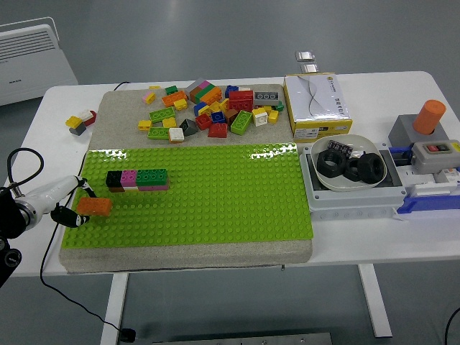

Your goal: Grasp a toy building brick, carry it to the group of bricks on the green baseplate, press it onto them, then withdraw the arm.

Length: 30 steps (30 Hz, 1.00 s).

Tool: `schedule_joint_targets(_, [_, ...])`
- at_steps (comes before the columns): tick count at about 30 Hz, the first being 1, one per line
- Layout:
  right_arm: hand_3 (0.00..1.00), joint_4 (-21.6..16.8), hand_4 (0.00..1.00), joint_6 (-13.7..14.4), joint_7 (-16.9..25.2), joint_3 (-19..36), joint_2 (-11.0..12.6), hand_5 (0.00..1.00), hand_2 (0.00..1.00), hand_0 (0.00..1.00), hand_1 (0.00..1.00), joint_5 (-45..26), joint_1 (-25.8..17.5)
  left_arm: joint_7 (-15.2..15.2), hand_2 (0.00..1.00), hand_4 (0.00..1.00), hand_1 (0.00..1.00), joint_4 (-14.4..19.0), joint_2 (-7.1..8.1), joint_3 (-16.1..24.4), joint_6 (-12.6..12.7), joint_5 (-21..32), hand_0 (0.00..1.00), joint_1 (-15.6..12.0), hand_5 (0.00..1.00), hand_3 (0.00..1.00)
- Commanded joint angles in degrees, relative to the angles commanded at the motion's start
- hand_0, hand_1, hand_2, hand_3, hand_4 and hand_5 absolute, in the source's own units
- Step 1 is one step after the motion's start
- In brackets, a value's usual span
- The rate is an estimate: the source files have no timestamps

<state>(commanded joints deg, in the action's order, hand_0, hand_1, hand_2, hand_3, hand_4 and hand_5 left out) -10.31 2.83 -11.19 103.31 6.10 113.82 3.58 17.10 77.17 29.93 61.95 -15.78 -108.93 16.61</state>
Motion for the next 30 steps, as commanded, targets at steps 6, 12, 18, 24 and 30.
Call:
schedule_joint_targets(6, [0.782, 0.0, 0.948, 0.0, 0.0, -0.13, 0.0, 0.998, 0.75, 0.705, 0.702, -0.11, -0.01, -0.06, 0.946, 0.727, 0.975, -0.08, -0.18, 0.08, 0.36, 0.13, 0.998, -0.13, 0.002, 0.519])
schedule_joint_targets(12, [0.782, 0.0, 0.952, 0.02, -0.01, -0.17, -0.03, 0.998, 0.75, 0.705, 0.703, -0.16, -0.07, -0.28, 0.929, 0.861, 0.969, -0.39, -0.47, 0.14, 1.02, 0.38, 0.995, -0.34, 0.002, 0.503])
schedule_joint_targets(18, [0.782, 0.0, 0.955, 0.02, -0.02, -0.17, -0.06, 0.998, 0.751, 0.705, 0.703, -0.15, -0.09, -1.14, 0.915, 0.842, 0.959, -0.73, -0.98, 0.38, 1.83, 0.74, 0.991, -0.63, 0.002, 0.485])
schedule_joint_targets(24, [0.781, 0.0, 0.958, -0.03, 0.01, 0.12, -0.08, 0.998, 0.75, 0.704, 0.702, 0.04, -0.13, -1.45, 0.906, 0.845, 0.956, -0.17, -0.97, 1.44, 2.18, 0.86, 0.983, -0.91, 0.002, 0.464])
schedule_joint_targets(30, [0.781, 0.0, 0.958, -0.05, 0.0, 0.23, -0.06, 0.998, 0.75, 0.705, 0.702, 0.14, -0.17, -1.6, 0.903, 0.839, 0.96, 0.1, -1.07, 2.54, 2.48, 0.89, 0.983, -1.05, 0.002, 0.458])
